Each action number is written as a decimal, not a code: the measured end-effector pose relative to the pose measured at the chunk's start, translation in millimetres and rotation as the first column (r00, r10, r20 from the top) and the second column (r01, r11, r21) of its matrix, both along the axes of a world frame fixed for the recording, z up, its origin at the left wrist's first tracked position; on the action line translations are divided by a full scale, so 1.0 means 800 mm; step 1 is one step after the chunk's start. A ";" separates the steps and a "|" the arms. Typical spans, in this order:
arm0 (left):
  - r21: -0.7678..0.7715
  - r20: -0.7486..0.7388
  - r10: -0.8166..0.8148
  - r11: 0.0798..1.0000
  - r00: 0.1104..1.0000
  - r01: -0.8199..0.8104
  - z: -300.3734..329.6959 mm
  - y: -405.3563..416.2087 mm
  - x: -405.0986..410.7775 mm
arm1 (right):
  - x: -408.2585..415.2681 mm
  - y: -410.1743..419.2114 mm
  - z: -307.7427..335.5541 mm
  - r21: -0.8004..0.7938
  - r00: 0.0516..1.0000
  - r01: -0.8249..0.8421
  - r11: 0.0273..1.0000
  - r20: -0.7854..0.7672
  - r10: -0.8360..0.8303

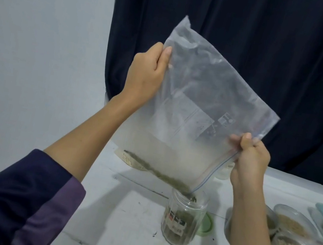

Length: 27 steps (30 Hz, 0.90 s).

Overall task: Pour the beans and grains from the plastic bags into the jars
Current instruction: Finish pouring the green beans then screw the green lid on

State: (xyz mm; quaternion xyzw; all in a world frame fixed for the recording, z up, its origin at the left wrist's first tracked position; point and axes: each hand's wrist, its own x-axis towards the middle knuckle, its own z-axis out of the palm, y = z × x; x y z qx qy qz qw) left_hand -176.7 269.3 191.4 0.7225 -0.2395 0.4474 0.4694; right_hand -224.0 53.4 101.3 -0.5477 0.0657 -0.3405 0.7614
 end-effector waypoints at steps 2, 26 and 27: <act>-0.005 0.005 0.000 1.000 1.000 0.000 0.000 0.001 0.000 | -0.001 0.002 0.001 -0.029 1.000 -0.030 0.999 -0.002 0.030; 0.069 0.001 -0.014 0.998 1.000 0.013 0.011 -0.040 0.000 | 0.000 -0.018 -0.012 0.085 0.999 0.034 0.996 -0.020 -0.032; 0.074 0.002 -0.013 0.997 1.000 0.013 0.011 -0.043 0.000 | 0.001 -0.019 -0.014 0.093 0.998 0.056 0.994 -0.027 -0.054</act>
